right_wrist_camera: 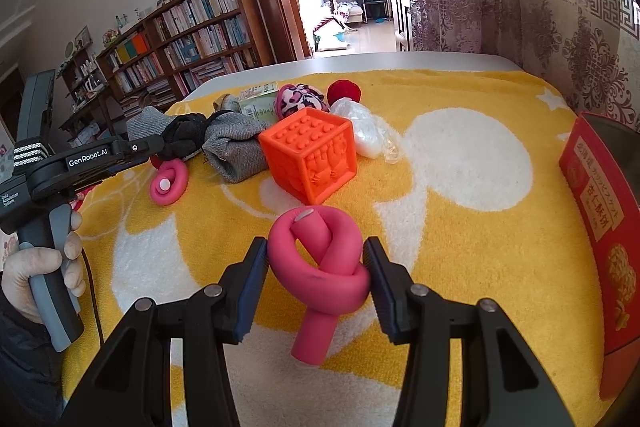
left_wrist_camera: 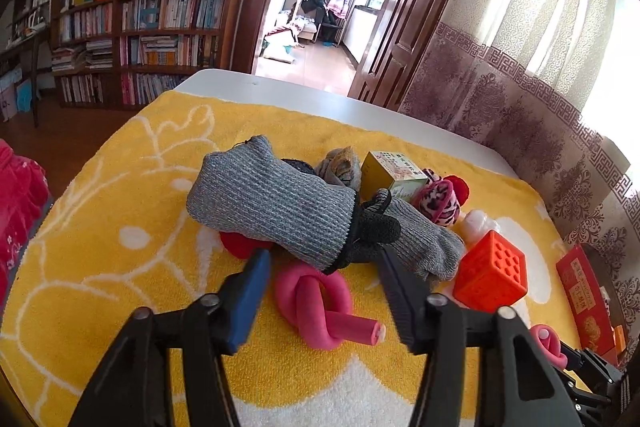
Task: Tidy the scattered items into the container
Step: 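Close the left gripper on the grey sock bundle and lift it, then carry the pink toy into the tin box and open the right gripper while the left holds the sock, then carry the grey sock bundle into the tin box and open the left gripper, then grasp the second pink knotted foam toy with the left gripper while the right moves to the orange cube, then close the right gripper on the orange bumpy cube and lift it, then carry the orange cube into the tin box and open the right gripper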
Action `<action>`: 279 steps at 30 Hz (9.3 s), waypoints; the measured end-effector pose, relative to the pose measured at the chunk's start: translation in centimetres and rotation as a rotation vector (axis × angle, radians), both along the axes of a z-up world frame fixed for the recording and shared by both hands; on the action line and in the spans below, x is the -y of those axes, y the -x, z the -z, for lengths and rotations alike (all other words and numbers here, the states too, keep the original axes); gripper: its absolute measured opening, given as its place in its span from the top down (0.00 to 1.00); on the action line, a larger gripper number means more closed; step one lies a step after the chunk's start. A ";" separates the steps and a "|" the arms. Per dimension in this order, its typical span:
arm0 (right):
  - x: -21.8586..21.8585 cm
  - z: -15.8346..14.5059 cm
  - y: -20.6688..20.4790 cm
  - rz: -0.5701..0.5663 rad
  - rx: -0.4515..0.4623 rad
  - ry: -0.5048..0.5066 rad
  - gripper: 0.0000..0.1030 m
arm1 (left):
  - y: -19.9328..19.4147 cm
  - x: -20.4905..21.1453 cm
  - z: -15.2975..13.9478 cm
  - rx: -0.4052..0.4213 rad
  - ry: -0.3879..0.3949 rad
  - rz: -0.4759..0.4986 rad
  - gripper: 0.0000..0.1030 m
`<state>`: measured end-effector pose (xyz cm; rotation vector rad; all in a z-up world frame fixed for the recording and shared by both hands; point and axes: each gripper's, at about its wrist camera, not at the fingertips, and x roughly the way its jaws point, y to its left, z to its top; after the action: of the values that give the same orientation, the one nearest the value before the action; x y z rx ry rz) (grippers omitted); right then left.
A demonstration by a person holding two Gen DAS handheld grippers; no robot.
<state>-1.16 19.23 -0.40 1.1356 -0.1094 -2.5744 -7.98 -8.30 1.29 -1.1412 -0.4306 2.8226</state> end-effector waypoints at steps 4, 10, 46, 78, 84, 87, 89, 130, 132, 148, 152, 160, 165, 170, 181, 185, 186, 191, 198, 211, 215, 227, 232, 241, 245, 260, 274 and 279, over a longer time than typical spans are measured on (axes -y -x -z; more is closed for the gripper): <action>0.1 0.0 0.0 -0.006 0.004 0.002 0.49 | -0.9 1.8 -1.0 -0.069 -0.047 -0.060 0.15; 0.1 0.0 0.0 -0.008 0.004 0.002 0.49 | 0.6 2.0 -1.1 -0.060 0.013 -0.085 0.15; 0.3 0.3 -0.2 -0.010 -0.005 -0.007 0.49 | 1.5 1.8 0.2 -0.024 -0.024 -0.012 0.38; -12.4 -5.9 -2.9 0.293 -0.143 0.075 0.49 | -4.0 -4.5 -4.2 -0.117 -0.054 0.158 0.38; -19.9 -7.5 -4.5 0.497 -0.182 0.018 0.49 | -4.8 -8.5 -5.3 -0.131 -0.037 0.248 0.38; -22.8 -7.6 -4.6 0.575 -0.184 -0.009 0.49 | -5.1 -10.5 -5.8 -0.135 -0.034 0.295 0.38; -24.3 -7.4 -4.6 0.622 -0.184 -0.037 0.49 | -5.3 -11.9 -6.1 -0.135 -0.028 0.325 0.38; -28.5 -6.6 -8.0 0.969 -0.483 -0.061 0.24 | -0.2 -41.5 -6.1 -0.040 -0.015 0.768 0.25; -28.4 -6.6 -7.9 0.969 -0.478 -0.067 0.23 | -0.2 -40.9 -6.0 -0.041 -0.015 0.762 0.25; -26.7 -6.7 -8.2 0.930 -0.521 -0.136 0.23 | -2.0 -30.0 -5.9 -0.048 -0.033 0.593 0.20; -25.5 -6.7 -8.1 0.910 -0.538 -0.191 0.23 | -2.5 -25.4 -6.3 -0.063 -0.047 0.521 0.20; -24.0 -6.7 -8.3 0.905 -0.558 -0.270 0.23 | -3.2 -16.0 -6.1 -0.061 -0.091 0.360 0.20; -23.0 -7.2 -8.1 0.883 -0.548 -0.298 0.23 | -3.2 -10.1 -5.8 -0.051 -0.083 0.238 0.20; -20.4 -8.9 -7.3 0.725 -0.474 -0.159 0.21 | -3.0 -5.3 -5.1 -0.029 -0.087 0.143 0.20; -7.5 -7.8 -0.2 0.176 -0.224 0.025 0.21 | -2.1 0.0 -2.2 0.022 -0.160 0.030 0.20; -4.9 -6.6 1.8 0.149 -0.196 0.031 0.21 | -1.3 -0.2 -0.8 0.056 -0.146 0.038 0.20; -4.6 -6.3 2.3 0.151 -0.190 0.038 0.21 | -1.1 -0.4 -0.5 0.063 -0.136 0.038 0.20; -4.1 -4.3 3.2 0.191 -0.160 0.063 0.21 | 0.2 -1.6 1.6 0.125 -0.059 0.041 0.20; -4.5 -2.8 3.3 0.187 -0.110 0.075 0.21 | 1.3 -3.2 3.5 0.167 0.054 0.064 0.20; -4.0 -1.8 3.4 0.155 -0.081 0.104 0.21 | 0.1 -1.6 3.0 0.128 0.019 0.029 0.53; -4.2 -1.4 3.6 0.170 -0.067 0.109 0.21 | -0.6 -2.2 2.6 0.107 0.055 0.045 0.53; -4.2 -1.3 3.7 0.161 -0.065 0.122 0.21 | -1.6 -2.3 1.2 0.056 -0.014 0.061 0.53; -3.5 -1.2 3.9 0.123 -0.052 0.128 0.21 | -1.8 -2.4 0.6 0.040 -0.029 0.066 0.53; -1.0 -0.9 6.4 0.024 0.023 0.068 0.21 | -2.2 -2.8 0.5 0.037 -0.052 0.085 0.53; 0.5 -0.7 8.2 -0.036 0.031 0.000 0.21 | -2.3 -3.1 0.5 0.039 -0.056 0.100 0.53; 3.0 0.3 8.7 -0.116 0.006 -0.035 0.38 | -2.0 -3.4 0.9 0.058 -0.053 0.112 0.53; 0.7 -2.9 3.4 -0.053 -0.072 0.058 0.40 | -2.3 -3.9 0.8 0.052 -0.050 0.132 0.53; -2.9 -4.2 1.6 0.042 -0.095 0.096 0.40 | -2.2 -4.2 1.0 0.057 -0.042 0.140 0.53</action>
<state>-2.79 22.16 3.79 0.9848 -0.2338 -2.6246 -5.76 -4.10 0.31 -1.1958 -0.3952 2.6553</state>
